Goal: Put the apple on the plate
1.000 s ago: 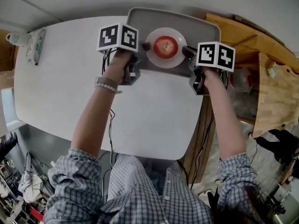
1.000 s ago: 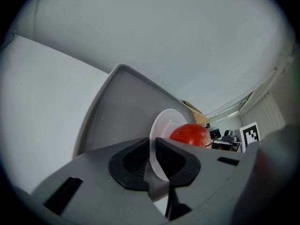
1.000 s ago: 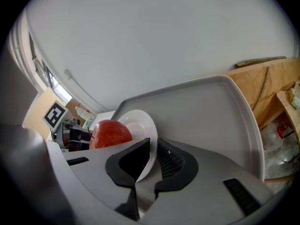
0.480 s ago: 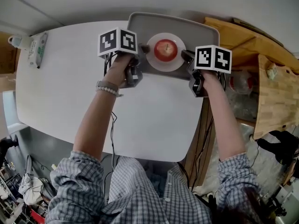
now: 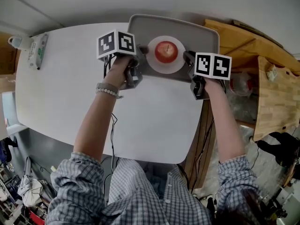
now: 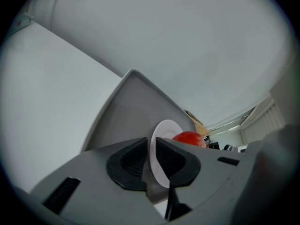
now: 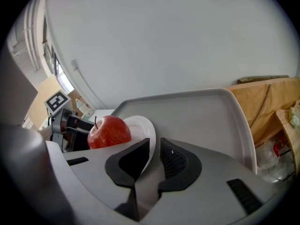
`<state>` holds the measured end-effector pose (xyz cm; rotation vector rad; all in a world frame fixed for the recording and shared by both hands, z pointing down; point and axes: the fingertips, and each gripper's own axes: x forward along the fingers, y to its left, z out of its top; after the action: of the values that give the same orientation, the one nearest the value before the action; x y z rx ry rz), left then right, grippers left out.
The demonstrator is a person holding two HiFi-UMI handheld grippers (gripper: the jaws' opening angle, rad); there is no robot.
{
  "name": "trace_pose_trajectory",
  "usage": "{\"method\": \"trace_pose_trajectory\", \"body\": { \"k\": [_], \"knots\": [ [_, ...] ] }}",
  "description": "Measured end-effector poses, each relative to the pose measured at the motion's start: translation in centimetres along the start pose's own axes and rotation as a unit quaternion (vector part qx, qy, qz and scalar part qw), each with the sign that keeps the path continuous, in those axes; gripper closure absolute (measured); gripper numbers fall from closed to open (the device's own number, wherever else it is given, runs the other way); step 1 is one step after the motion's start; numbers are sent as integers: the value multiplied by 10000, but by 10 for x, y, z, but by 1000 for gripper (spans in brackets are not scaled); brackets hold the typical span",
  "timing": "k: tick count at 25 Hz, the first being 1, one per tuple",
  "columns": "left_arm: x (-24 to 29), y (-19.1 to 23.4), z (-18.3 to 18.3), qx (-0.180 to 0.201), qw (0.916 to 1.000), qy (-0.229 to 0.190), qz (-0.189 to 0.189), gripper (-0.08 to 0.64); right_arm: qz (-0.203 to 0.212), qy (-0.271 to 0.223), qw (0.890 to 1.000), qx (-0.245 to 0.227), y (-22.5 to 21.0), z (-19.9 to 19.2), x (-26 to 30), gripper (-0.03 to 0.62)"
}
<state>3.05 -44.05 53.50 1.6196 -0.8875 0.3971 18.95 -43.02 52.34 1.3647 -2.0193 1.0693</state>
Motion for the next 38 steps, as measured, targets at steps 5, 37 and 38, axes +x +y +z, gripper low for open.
{"method": "trace_pose_trajectory", "body": {
  "k": [5,37,38],
  "knots": [
    [-7,-2,8,114,9991,-401,-21,522,-206,-793,9966,74,-12,19,-17,543],
    [-197,-114,-84,2291,9458,-2212,-633,552,-366,-2152,9618,-1653,81,-12,-218,561],
    [-203,-118,-88,2297,9440,-2270,-675,552,-372,-2205,9594,-1721,85,-13,-225,561]
  ]
}}
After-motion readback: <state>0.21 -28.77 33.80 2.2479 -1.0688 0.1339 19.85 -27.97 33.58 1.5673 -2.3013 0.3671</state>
